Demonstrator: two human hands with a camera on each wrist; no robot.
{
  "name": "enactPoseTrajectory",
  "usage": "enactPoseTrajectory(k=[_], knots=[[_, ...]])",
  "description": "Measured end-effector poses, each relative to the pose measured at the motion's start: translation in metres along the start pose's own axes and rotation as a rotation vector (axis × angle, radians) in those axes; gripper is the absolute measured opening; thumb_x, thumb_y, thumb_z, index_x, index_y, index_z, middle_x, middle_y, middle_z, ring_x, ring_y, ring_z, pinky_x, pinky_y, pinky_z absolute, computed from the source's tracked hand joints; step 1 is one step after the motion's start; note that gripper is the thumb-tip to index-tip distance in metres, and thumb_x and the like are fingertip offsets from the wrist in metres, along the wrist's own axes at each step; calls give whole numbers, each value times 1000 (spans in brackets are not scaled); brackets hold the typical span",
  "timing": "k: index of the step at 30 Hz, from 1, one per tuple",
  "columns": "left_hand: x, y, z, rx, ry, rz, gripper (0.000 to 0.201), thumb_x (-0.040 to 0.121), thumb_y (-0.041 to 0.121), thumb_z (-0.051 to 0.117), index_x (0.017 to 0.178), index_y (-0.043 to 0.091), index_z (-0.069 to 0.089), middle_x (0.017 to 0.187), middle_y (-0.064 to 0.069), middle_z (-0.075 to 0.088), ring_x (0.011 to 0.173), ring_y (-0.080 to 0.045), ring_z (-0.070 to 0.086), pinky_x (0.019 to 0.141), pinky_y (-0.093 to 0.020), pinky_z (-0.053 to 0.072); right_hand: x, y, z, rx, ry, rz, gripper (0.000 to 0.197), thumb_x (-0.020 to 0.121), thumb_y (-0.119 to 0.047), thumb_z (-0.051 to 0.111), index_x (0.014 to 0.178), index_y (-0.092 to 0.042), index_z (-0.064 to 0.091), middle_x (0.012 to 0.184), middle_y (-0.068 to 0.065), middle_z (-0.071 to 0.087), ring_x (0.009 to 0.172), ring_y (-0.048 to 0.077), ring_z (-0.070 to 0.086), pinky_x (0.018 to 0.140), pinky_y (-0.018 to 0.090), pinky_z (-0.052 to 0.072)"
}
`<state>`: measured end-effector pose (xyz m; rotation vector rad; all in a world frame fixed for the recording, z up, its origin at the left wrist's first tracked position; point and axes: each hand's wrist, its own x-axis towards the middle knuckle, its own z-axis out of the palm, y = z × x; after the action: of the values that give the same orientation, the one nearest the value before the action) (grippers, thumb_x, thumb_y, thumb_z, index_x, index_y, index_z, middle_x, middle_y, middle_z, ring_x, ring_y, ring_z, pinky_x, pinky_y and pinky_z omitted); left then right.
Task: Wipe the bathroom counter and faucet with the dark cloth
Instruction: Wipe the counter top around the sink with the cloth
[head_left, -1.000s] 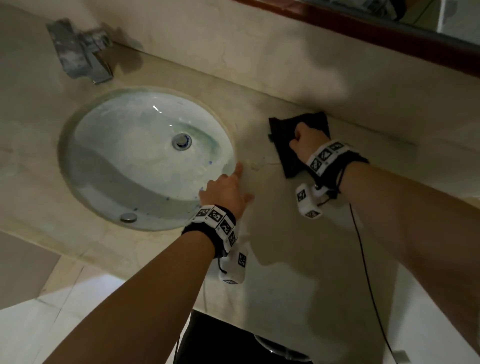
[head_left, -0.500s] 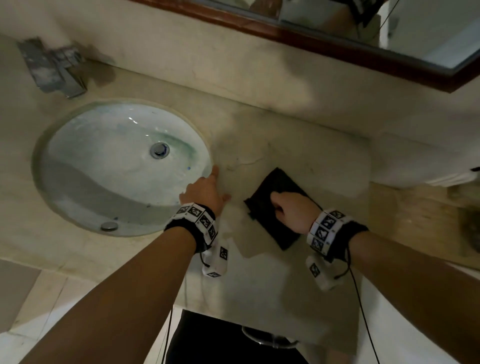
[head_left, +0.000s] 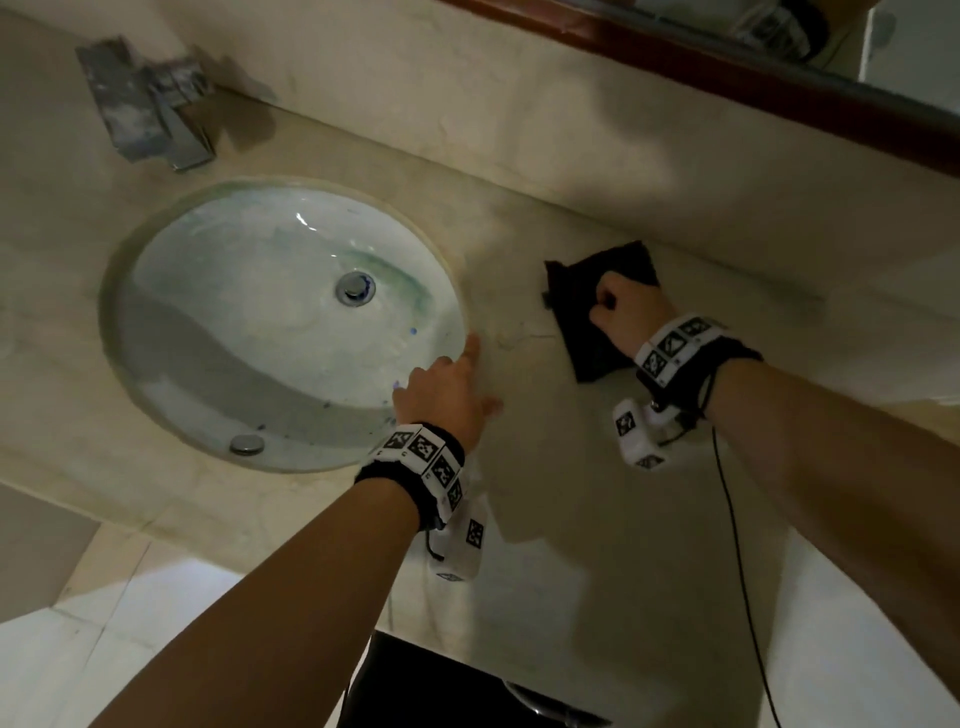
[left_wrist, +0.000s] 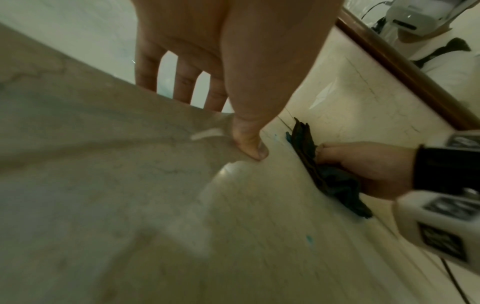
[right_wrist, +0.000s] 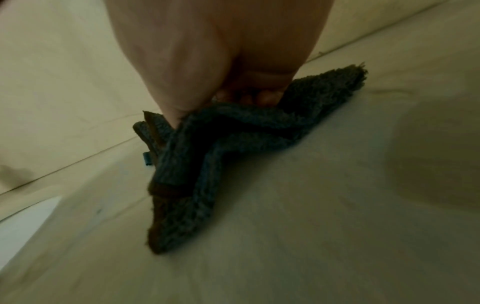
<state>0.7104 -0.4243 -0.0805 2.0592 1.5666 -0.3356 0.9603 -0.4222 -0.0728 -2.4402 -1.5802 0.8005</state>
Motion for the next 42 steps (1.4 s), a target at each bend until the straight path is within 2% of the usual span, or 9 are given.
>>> enactPoseTrajectory(k=[6, 9, 14, 17, 20, 26, 29, 37, 42], knots=[[-1, -1, 1, -19, -3, -5, 83, 85, 59, 58, 150, 43, 10, 131, -4, 53, 118, -33, 51, 97, -53, 42, 18, -9, -10, -74, 8, -19, 14, 93, -22, 53, 91, -8, 50, 71, 9, 49, 61, 25, 47, 48, 29, 29], [-2, -1, -1, -31, 0, -8, 83, 83, 59, 60, 150, 43, 13, 132, -4, 53, 119, -33, 51, 98, -53, 41, -11, -11, 0, -150, -125, -152, 18, 93, -27, 53, 95, -8, 53, 79, 9, 57, 70, 28, 56, 56, 32, 41], [-3, 1, -4, -22, -12, -20, 82, 83, 61, 58, 150, 44, 14, 133, -4, 53, 120, -33, 51, 99, -52, 41, -86, -15, 23, -262, -371, -337, 18, 90, -29, 55, 82, -18, 42, 74, 2, 51, 69, 23, 53, 55, 33, 38], [-3, 2, -5, -7, -27, -25, 83, 83, 60, 60, 150, 42, 14, 135, -4, 52, 122, -33, 50, 100, -51, 42, -121, -8, 36, -316, -417, -393, 14, 91, -29, 55, 99, -17, 52, 81, 1, 50, 75, 23, 53, 61, 34, 42], [-3, 1, -5, 4, -23, -21, 84, 82, 62, 59, 150, 42, 13, 132, -3, 54, 119, -33, 52, 97, -50, 44, -130, -1, 44, -288, -390, -400, 24, 91, -30, 55, 110, -15, 55, 82, -2, 46, 75, 19, 48, 62, 31, 36], [-3, -3, -3, 1, -9, -2, 84, 82, 64, 56, 150, 43, 11, 131, -4, 54, 118, -33, 52, 96, -49, 43, -116, 3, 48, -198, -317, -386, 14, 91, -31, 56, 92, -18, 51, 77, -3, 46, 70, 16, 45, 58, 31, 29], [-3, -3, -2, -10, 0, -1, 83, 83, 64, 55, 150, 42, 11, 132, -5, 53, 119, -33, 52, 97, -52, 42, -87, -4, 39, -117, -260, -333, 18, 92, -29, 54, 82, -17, 46, 70, -1, 49, 64, 19, 49, 54, 32, 34], [-3, -2, -3, -9, -2, -11, 84, 82, 66, 56, 149, 48, 9, 132, -2, 53, 119, -31, 51, 98, -52, 41, 12, -35, 5, -64, -107, -139, 21, 93, -30, 54, 88, -10, 52, 73, 5, 51, 65, 23, 50, 49, 28, 30], [-2, -3, -3, -25, -16, -17, 84, 81, 65, 57, 148, 49, 9, 129, -3, 54, 117, -31, 52, 98, -54, 40, 21, -41, 4, -116, -86, -129, 19, 95, -28, 52, 91, -10, 49, 72, 5, 48, 64, 23, 48, 49, 27, 29]])
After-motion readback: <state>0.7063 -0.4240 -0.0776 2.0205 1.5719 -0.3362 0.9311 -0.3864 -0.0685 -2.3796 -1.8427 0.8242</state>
